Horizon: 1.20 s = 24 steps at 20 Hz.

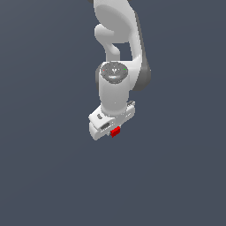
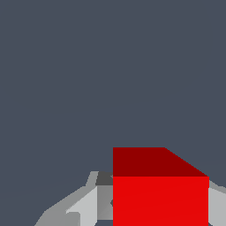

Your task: Pick up the red cube and move it to a goal position.

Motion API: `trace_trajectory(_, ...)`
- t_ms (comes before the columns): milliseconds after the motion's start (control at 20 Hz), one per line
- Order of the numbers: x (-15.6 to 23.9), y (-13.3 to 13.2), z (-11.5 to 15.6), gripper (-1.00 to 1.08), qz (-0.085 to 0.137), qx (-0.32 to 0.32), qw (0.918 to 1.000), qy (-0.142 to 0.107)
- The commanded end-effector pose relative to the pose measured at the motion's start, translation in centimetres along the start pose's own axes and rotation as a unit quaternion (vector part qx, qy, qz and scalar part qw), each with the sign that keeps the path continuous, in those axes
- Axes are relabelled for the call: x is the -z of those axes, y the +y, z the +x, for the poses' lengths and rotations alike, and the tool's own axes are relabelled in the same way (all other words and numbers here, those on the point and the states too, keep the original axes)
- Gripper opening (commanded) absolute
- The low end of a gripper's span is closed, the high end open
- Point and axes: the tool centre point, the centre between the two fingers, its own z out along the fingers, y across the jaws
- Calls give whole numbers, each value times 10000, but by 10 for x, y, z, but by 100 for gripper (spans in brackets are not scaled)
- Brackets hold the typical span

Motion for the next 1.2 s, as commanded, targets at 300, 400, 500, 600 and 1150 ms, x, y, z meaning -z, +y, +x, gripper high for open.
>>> trace_trajectory(300, 89, -52, 12, -100, -5, 1, 10000, 0)
trace_trajectory(400, 108, -63, 15, -100, -5, 1, 10000, 0)
trace_trajectory(500, 125, -72, 18, -100, -3, 1, 10000, 2)
trace_trajectory(600, 140, -80, 20, -100, -2, 1, 10000, 3)
trace_trajectory(1150, 175, -99, 28, -100, 2, -1, 10000, 6)
